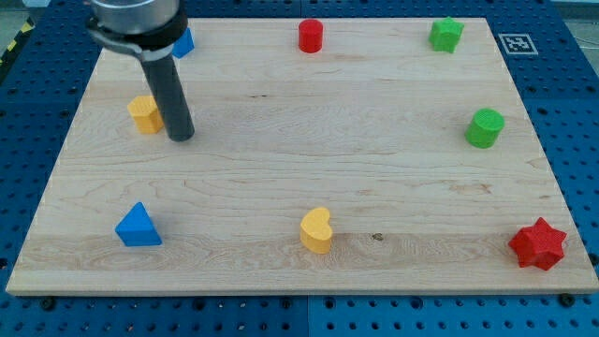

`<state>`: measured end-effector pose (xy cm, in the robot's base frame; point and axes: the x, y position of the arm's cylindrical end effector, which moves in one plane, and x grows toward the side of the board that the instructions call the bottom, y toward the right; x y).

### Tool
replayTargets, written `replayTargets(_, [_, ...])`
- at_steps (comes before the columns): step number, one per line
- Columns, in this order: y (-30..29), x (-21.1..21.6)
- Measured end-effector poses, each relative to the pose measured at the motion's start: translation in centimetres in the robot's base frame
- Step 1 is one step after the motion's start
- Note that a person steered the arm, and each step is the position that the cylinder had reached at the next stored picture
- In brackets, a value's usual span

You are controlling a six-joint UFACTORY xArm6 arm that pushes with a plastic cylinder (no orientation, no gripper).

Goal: Slide the yellow hexagon towards the center left

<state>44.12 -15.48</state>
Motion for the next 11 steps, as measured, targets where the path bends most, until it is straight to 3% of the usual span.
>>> replayTargets(1, [-3.4, 2.4])
replayTargets(2, [-9.0, 1.3])
replayTargets(3, [-11.0, -3.2])
replayTargets(6, [-3.3, -5.1])
replayTargets(8, [-6.4, -3.0])
replayTargets(9, [-2.5, -2.4])
replayTargets(11, [12.0, -2.4])
